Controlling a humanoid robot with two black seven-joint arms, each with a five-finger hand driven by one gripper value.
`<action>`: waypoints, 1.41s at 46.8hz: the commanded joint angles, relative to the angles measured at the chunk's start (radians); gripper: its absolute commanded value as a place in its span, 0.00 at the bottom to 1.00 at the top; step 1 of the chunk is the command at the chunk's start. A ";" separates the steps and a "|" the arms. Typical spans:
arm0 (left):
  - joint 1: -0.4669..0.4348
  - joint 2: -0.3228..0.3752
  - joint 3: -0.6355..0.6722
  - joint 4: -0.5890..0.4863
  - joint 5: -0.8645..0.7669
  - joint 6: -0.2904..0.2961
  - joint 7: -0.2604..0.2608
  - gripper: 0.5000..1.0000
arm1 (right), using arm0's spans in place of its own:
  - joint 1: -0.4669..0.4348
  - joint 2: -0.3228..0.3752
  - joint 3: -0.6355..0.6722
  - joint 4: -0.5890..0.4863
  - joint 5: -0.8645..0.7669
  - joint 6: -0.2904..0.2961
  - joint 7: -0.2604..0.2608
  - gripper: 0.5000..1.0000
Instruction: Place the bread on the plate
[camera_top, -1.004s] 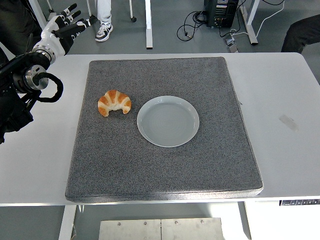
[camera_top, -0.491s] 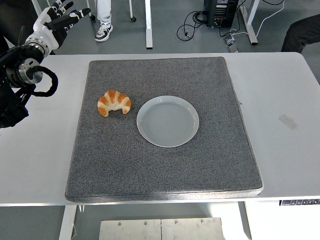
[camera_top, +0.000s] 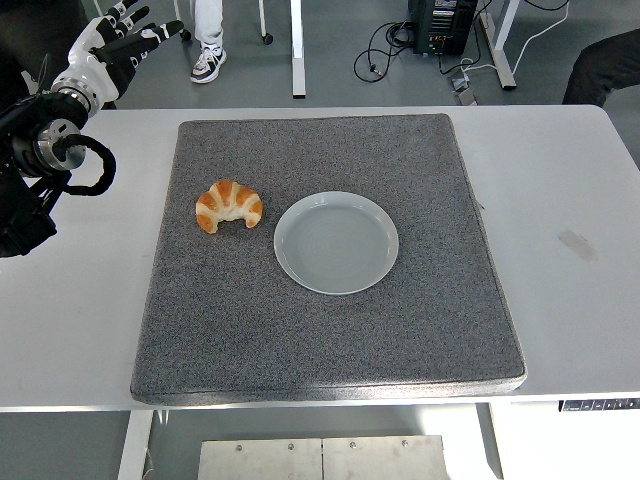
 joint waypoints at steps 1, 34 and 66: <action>0.003 -0.003 -0.002 -0.001 -0.002 -0.012 0.000 0.98 | 0.000 0.000 0.000 0.000 0.000 0.000 0.000 1.00; -0.038 0.027 0.121 -0.156 0.047 0.042 0.025 0.97 | 0.000 0.000 0.000 0.000 0.000 0.000 0.000 1.00; -0.240 0.263 0.402 -0.595 0.865 -0.033 -0.012 0.97 | 0.000 0.000 0.000 0.000 0.000 0.000 0.000 1.00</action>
